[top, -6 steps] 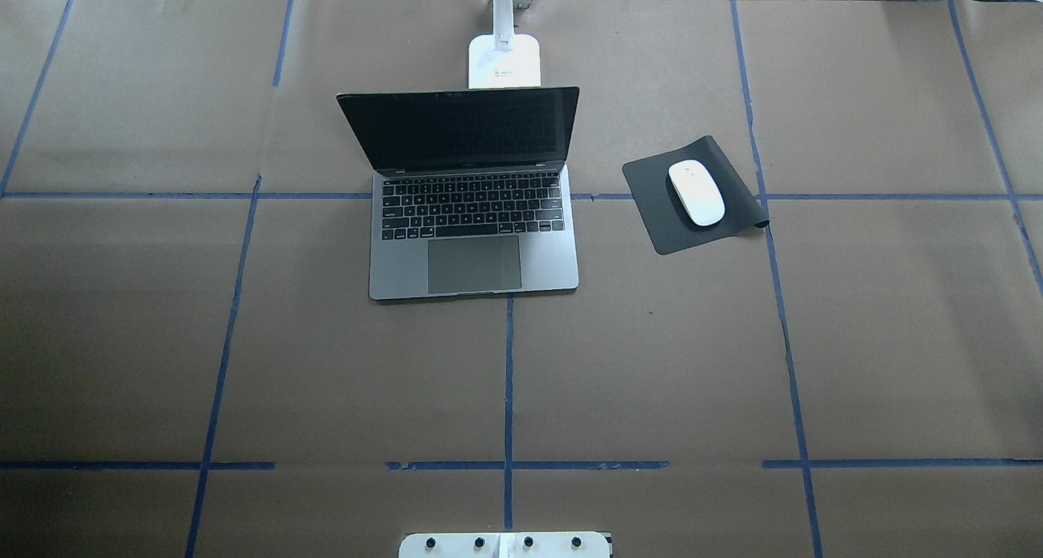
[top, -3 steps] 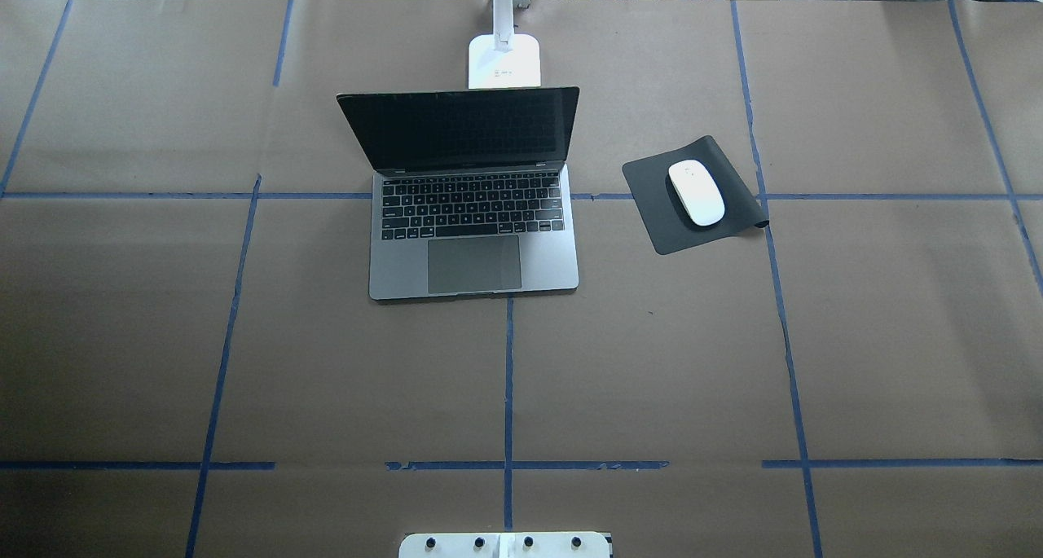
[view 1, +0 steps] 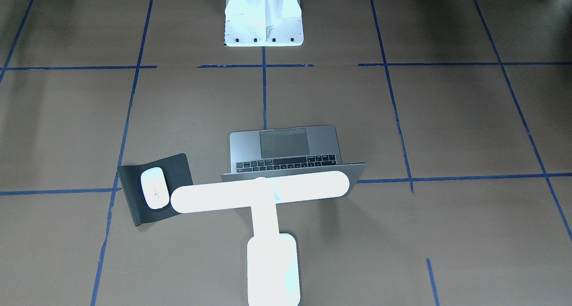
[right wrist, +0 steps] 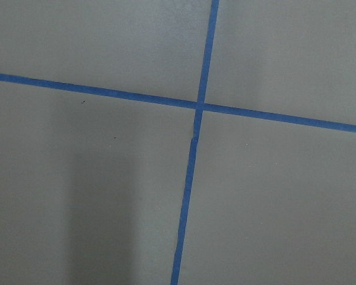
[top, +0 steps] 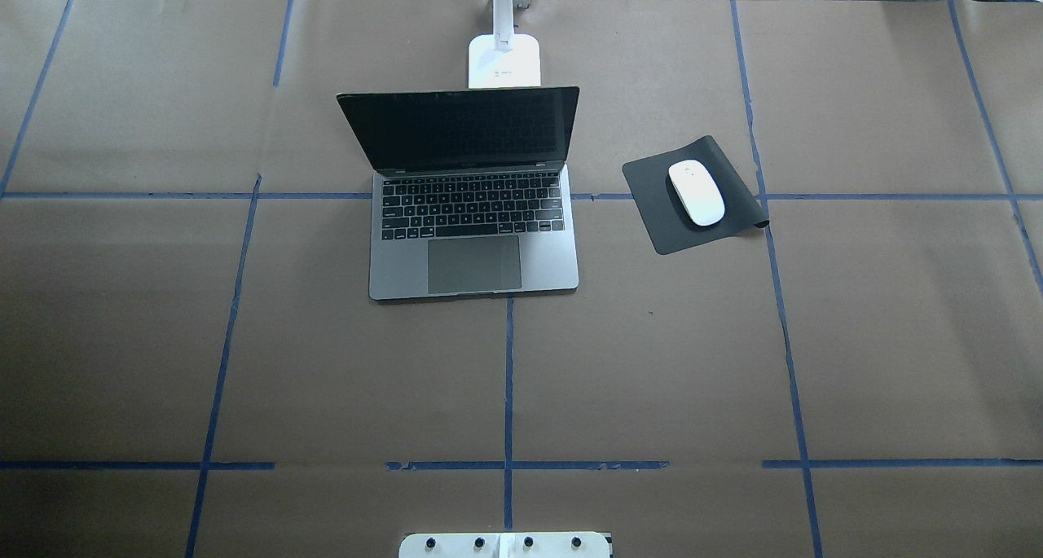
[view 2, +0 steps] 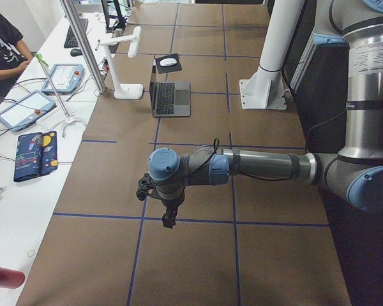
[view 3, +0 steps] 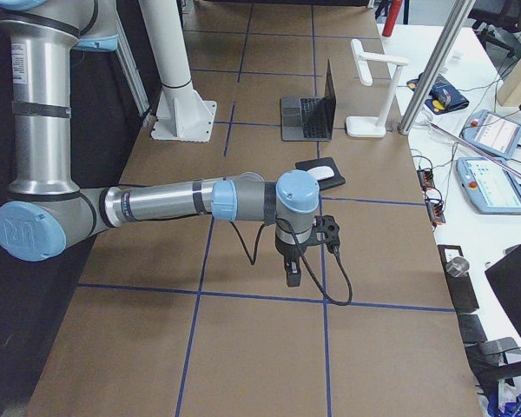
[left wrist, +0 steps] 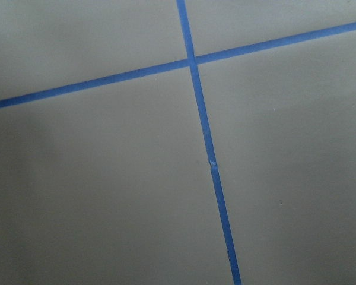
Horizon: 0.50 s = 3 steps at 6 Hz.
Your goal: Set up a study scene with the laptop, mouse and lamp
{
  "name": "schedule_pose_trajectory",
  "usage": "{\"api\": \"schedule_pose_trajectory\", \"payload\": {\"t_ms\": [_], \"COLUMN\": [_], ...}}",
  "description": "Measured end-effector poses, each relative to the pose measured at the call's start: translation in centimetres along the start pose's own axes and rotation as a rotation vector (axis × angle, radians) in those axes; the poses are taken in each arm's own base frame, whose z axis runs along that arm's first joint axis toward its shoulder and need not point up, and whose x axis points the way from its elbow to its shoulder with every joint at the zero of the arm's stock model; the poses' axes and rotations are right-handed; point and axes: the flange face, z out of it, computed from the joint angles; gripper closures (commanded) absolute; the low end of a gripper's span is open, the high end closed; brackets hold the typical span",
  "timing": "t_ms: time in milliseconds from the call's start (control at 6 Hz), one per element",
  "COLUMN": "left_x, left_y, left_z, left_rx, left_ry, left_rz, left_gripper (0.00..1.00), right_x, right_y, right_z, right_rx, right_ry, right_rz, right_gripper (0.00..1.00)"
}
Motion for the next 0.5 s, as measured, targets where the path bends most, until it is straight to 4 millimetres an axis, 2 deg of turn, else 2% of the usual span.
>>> {"api": "schedule_pose_trajectory", "payload": {"t_ms": [500], "left_x": [0.05], "left_y": [0.72], "left_z": [0.20], "left_rx": [0.020], "left_ry": [-0.005], "left_rz": [0.027], "left_gripper": [0.00], "right_x": [-0.08], "right_y": [0.19], "right_z": [0.32], "right_rx": [-0.004], "right_ry": [-0.013], "right_rz": [0.003], "right_gripper": [0.00]}}
